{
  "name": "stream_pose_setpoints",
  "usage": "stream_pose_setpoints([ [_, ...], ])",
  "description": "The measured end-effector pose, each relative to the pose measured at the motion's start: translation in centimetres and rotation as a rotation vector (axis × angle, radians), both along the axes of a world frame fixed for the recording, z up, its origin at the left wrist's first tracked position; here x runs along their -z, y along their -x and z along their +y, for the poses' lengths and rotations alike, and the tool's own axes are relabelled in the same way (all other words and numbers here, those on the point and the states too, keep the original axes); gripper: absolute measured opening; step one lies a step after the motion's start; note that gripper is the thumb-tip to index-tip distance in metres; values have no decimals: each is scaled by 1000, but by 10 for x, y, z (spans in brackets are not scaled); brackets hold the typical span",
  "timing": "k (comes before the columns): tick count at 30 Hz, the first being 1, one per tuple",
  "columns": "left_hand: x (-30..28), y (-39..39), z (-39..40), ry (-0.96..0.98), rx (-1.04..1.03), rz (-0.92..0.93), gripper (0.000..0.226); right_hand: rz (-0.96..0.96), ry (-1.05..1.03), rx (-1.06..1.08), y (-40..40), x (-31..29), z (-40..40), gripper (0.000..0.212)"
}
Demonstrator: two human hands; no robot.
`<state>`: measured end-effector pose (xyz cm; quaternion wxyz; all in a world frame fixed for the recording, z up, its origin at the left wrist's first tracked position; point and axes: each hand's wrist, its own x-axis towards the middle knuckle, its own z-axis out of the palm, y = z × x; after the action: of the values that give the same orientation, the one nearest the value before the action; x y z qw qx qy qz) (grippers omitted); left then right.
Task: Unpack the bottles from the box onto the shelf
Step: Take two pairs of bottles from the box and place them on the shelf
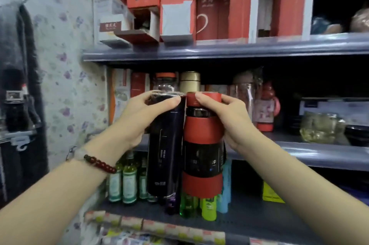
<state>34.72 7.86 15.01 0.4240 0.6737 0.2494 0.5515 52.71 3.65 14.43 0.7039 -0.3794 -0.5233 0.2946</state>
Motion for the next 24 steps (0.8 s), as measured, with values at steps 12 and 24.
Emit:
stream_pose_setpoints([
  [12, -60, -118, 14, -342, 63, -106, 48, -61, -263, 542, -80, -50, -24, 60],
  [24, -33, -181, 55, -386, -145, -139, 63, -49, -271, 772, -115, -35, 28, 63],
])
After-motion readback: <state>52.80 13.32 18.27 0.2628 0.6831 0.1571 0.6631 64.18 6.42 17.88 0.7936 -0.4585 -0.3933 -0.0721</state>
